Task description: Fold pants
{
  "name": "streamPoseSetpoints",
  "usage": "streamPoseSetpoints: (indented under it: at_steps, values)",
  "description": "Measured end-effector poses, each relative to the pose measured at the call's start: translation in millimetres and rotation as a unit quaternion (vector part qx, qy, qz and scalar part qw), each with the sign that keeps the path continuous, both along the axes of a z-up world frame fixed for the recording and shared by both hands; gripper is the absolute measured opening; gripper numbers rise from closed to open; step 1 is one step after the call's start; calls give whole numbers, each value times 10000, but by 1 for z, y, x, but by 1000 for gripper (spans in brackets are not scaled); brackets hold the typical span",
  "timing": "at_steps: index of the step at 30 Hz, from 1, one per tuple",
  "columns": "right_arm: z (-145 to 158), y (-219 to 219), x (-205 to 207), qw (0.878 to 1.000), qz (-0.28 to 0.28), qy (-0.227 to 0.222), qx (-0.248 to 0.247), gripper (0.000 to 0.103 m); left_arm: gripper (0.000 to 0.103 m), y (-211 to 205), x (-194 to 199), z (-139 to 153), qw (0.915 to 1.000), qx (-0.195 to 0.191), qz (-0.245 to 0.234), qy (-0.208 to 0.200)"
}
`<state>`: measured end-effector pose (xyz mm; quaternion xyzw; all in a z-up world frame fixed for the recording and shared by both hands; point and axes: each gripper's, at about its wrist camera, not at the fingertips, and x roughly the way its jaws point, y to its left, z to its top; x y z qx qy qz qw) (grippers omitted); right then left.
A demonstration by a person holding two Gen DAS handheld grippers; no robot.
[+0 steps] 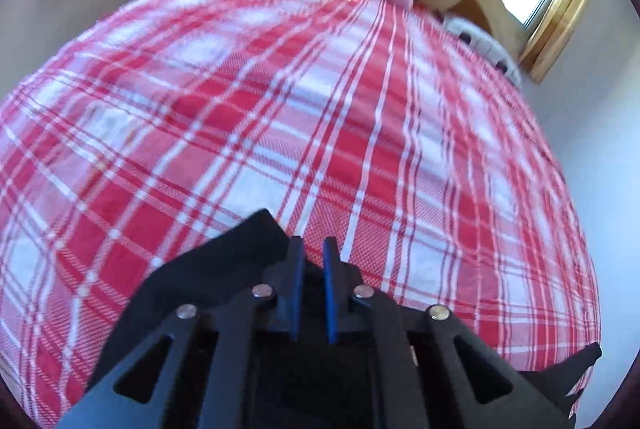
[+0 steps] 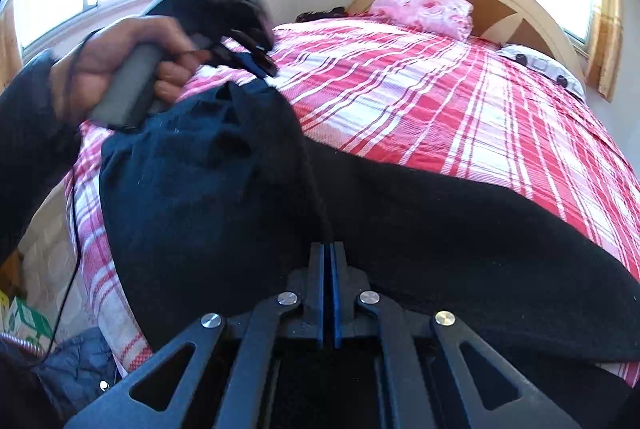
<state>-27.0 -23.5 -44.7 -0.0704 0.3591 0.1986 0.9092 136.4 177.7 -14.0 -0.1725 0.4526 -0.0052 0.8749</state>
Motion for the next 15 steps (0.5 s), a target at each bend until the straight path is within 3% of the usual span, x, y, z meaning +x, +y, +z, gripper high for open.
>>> streamPoseSetpoints:
  at_steps: [3,7,11,15]
  values:
    - [8,-5,-1,9995,-137,-41,265,3,10,6,-20,19,9995,-23,13,-302]
    - [14,-5,3,9992,-198,-89,334,3,16,0,-8,19,9985,513,-114,-178]
    - [13,5,-1,9998,-70,-110,154,3,69,-21,12,-5,9957,838,-266,279]
    - [14,17,-30,9973,100,-616,-390,3,71,-36,17,-35,9904,1049,-147,893]
